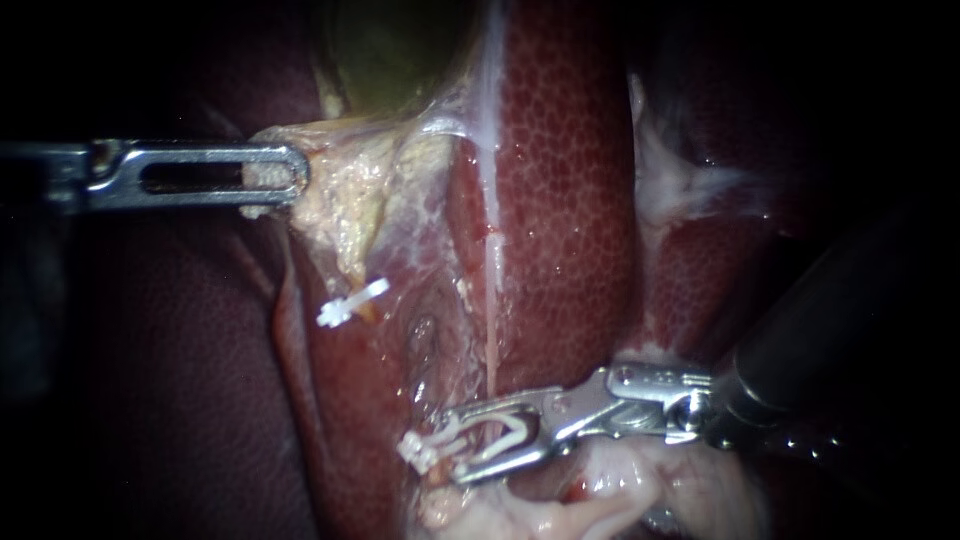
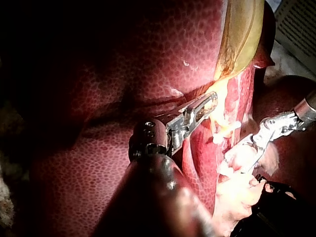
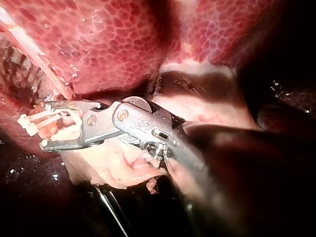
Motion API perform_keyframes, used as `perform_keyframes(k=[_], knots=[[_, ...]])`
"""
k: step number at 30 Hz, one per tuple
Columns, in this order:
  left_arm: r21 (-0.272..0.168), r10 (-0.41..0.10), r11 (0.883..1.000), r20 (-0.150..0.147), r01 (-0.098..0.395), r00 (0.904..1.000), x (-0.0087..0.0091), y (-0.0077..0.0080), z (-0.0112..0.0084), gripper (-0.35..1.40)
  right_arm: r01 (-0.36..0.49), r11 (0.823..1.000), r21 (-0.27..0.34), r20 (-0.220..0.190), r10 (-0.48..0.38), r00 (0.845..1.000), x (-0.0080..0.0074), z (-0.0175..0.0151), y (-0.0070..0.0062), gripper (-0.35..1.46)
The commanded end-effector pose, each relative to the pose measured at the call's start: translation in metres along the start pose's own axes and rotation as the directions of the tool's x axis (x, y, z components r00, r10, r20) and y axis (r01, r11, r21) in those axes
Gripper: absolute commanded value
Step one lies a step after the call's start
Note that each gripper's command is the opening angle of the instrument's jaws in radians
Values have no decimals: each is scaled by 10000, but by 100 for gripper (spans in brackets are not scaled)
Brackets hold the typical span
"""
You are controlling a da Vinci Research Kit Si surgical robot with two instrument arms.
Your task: Clipping first clip right tube
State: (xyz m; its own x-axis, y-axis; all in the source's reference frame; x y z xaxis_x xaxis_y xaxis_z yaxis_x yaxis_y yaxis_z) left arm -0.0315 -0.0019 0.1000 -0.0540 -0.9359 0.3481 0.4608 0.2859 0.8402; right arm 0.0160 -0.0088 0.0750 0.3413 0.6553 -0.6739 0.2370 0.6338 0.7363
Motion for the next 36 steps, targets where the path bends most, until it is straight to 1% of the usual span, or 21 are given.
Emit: perform_keyframes(k=[1, 5, 8, 12, 16, 21, 26, 31, 36], knots=[[5, 1, 10000, 0, -1, 10000, 0, 0, 0, -35, -17, 10000, 15, -11, 17, 10000, 2, -4, -1, 42], [6, 1, 10000, 0, -1, 10000, 0, 0, 0, -35, -80, 9999, -80, -77, 79, 9999, 9, -23, -4, 42], [6, 2, 10000, -1, -2, 10000, 0, 0, 0, -35, -132, 9997, -212, -142, 129, 9998, 14, -38, -3, 43], [6, 2, 10000, -1, -2, 10000, 0, 0, 0, -35, -212, 9988, -448, -206, 203, 9996, 18, -57, 3, 48], [6, 1, 10000, -1, -1, 10000, 0, 0, 0, -35, -174, 9982, -578, -177, 164, 9997, 16, -65, 9, 49], [6, 1, 10000, -1, -1, 10000, 0, 0, 0, -35, -181, 9975, -680, -204, 167, 9997, 15, -62, 14, 51], [6, 2, 10000, -1, -2, 10000, 0, 0, 0, -35, -174, 9966, -806, -230, 156, 9996, 15, -53, 20, 53], [7, 2, 10000, -1, -2, 10000, 0, 0, 0, -35, -129, 9960, -884, -224, 110, 9997, 10, -38, 25, 55], [6, 2, 10000, -1, -2, 10000, 0, 0, 0, -35, -61, 9947, -1024, -219, 39, 9998, 2, -15, 30, 57]])
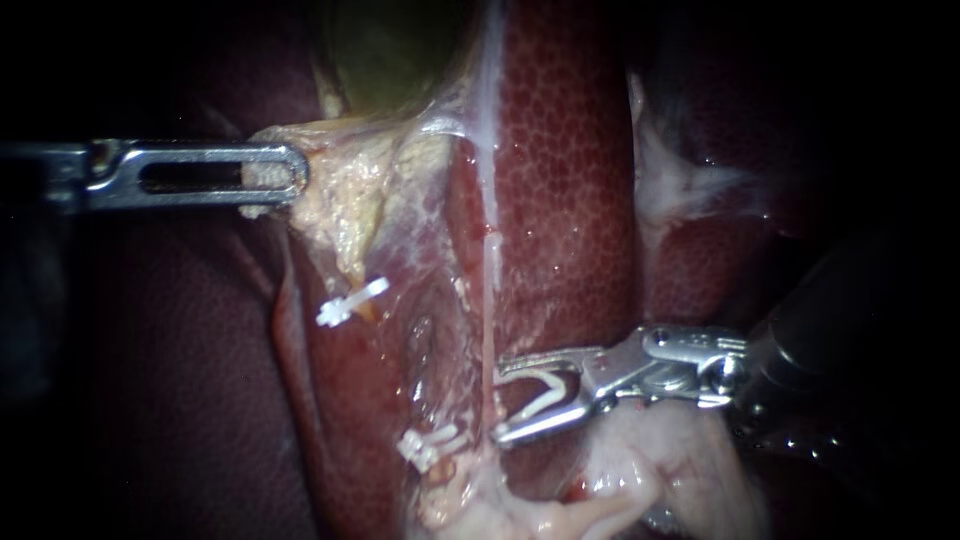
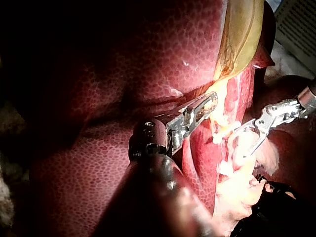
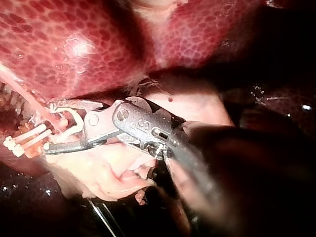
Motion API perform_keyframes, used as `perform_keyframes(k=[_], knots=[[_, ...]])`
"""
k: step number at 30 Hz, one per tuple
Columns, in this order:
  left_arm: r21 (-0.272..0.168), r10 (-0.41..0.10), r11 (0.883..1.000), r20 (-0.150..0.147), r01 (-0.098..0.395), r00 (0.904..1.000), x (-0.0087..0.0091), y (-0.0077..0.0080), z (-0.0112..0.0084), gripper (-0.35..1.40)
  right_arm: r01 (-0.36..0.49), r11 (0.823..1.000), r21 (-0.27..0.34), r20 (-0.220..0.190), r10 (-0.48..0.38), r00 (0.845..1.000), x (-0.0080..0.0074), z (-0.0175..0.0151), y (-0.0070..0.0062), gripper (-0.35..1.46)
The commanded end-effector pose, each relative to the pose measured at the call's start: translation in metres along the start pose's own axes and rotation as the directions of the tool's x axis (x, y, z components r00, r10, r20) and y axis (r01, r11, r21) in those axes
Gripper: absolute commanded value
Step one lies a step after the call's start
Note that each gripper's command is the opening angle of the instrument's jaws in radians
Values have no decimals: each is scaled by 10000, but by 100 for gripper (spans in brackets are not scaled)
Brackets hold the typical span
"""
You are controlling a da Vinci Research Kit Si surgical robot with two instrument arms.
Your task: Clipping first clip right tube
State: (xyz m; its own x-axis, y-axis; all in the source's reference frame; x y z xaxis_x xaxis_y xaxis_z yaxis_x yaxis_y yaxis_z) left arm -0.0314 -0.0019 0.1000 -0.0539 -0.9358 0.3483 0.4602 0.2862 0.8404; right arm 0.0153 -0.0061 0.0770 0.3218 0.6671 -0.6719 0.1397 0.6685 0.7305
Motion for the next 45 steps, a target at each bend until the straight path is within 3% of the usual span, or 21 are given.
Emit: perform_keyframes(k=[1, 7, 16, 38, 45], knots=[[0, 0, 10000, -1, 0, 10000, 0, 0, 0, -35, 15, 10000, -13, 5, -15, 10000, -2, 4, 0, 58], [0, 0, 10000, -1, 0, 10000, 0, 0, 0, -35, 66, 9999, 119, 65, -67, 10000, -6, 21, -4, 57], [-1, -1, 10000, 0, 1, 10000, 0, 0, 0, -35, 81, 9987, 497, 12, -82, 10000, 0, 33, -16, 50], [-1, -1, 10000, 0, 1, 10000, 0, 0, 0, -35, 83, 9976, 687, 1, -84, 10000, -2, 28, -15, 27], [-1, 0, 10000, -1, 0, 10000, 0, 0, 0, -35, 82, 9971, 757, 18, -83, 10000, -2, 26, -14, 12]])
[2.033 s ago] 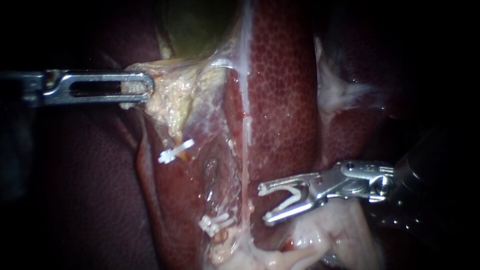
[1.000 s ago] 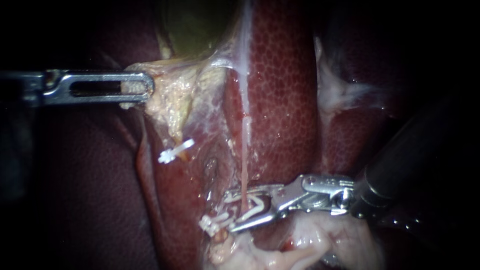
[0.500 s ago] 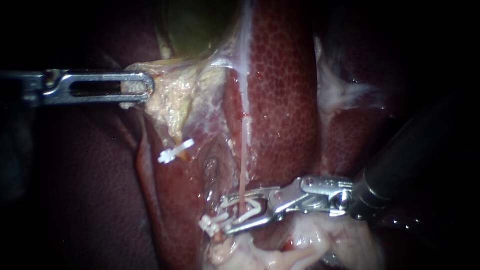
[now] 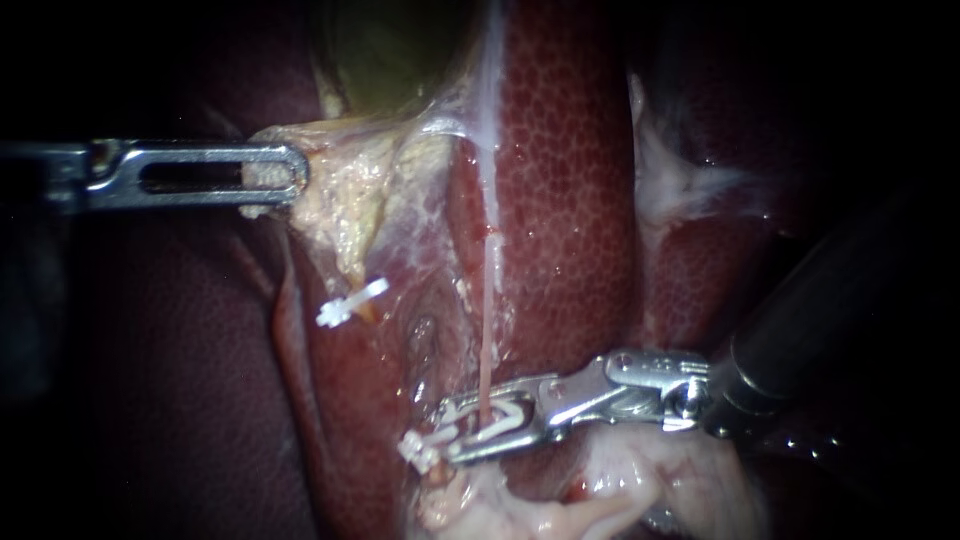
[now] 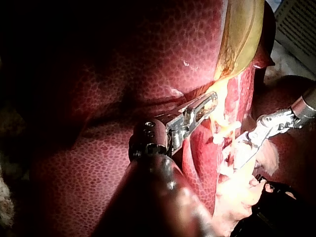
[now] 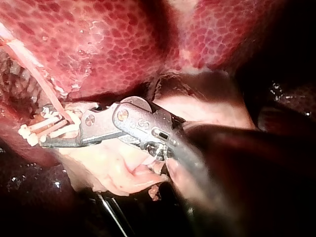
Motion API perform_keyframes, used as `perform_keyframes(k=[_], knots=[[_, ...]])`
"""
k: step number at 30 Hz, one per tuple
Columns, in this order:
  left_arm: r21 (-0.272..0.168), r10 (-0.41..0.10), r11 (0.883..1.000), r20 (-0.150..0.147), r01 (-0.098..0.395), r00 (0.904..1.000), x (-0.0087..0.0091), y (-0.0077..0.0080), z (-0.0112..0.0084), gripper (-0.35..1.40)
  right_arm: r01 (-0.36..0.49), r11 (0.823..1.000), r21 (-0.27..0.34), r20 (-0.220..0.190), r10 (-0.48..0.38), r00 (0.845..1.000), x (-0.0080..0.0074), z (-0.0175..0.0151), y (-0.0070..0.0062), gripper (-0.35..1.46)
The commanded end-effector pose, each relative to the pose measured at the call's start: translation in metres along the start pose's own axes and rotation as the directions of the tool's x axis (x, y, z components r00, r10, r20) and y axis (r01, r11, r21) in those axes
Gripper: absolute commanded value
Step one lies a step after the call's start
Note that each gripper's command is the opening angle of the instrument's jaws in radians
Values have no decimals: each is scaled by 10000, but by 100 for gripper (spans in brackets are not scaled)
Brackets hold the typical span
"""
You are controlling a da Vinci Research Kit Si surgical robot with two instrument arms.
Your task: Clipping first clip right tube
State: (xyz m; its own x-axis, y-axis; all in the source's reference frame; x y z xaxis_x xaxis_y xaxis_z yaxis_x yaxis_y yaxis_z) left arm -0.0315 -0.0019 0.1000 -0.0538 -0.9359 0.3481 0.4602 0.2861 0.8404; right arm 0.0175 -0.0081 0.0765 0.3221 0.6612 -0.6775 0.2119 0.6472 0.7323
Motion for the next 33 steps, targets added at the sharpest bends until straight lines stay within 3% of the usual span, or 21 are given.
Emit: perform_keyframes(k=[1, 4, 7, 8, 17, 33], knots=[[0, 1, 10000, 1, -1, 10000, 0, 0, 0, -35, 2, 10000, 39, 12, -2, 10000, 0, 0, 0, 9], [0, 1, 10000, 1, -1, 10000, 0, 0, 0, -35, 2, 10000, 76, 21, -2, 10000, 0, -1, 0, -2], [0, 1, 10000, 0, -1, 10000, 0, 0, 0, -35, 63, 9997, 231, 63, -65, 10000, 0, -2, -2, -34], [1, 1, 10000, 0, -1, 10000, 0, 0, 0, -35, 7, 9997, 257, 66, -9, 10000, 1, -3, -2, -35], [1, 1, 10000, 0, -1, 10000, 0, 0, 0, -35, -434, 9988, 212, 315, 427, 9986, 4, -5, -2, -35], [2, 2, 10000, -1, -2, 10000, 0, 0, 0, -35, -450, 9987, 223, 341, 442, 9984, 6, -8, -2, -35]])
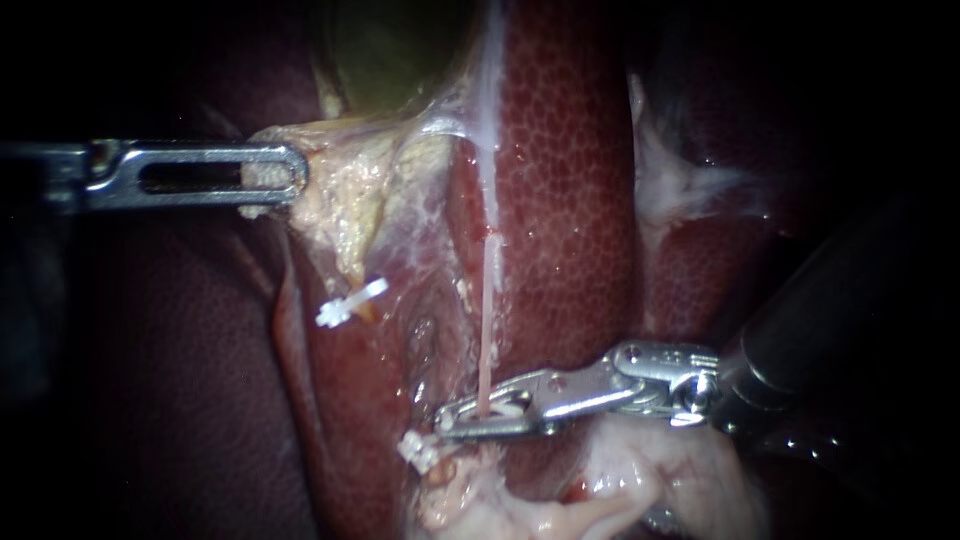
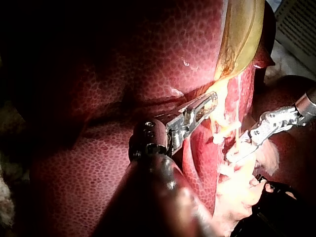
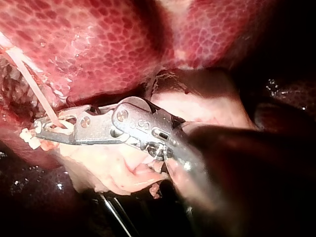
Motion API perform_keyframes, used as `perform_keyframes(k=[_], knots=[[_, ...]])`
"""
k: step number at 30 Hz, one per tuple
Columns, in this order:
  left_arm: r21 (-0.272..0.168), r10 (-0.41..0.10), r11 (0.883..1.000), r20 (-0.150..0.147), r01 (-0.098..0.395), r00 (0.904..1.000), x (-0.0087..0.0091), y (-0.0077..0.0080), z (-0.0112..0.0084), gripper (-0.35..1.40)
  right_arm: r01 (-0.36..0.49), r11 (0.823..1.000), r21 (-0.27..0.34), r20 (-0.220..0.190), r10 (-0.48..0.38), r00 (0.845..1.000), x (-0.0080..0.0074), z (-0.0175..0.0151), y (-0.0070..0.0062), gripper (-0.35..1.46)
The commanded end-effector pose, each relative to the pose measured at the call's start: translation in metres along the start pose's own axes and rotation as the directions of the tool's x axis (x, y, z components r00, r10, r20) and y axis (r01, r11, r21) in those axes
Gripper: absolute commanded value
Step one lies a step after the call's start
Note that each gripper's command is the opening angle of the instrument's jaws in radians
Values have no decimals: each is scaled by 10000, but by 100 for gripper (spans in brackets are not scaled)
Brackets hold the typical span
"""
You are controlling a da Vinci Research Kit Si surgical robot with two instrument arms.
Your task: Clipping first clip right tube
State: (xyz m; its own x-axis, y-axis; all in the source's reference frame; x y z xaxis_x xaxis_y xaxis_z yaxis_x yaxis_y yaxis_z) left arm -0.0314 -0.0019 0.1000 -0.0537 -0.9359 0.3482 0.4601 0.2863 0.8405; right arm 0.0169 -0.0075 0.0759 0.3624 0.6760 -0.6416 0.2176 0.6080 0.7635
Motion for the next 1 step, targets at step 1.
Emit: perform_keyframes(k=[1], knots=[[0, 0, 10000, -1, 0, 10000, 0, 0, 0, -35, 3, 10000, -1, 0, -3, 10000, 0, 0, 0, -35]])
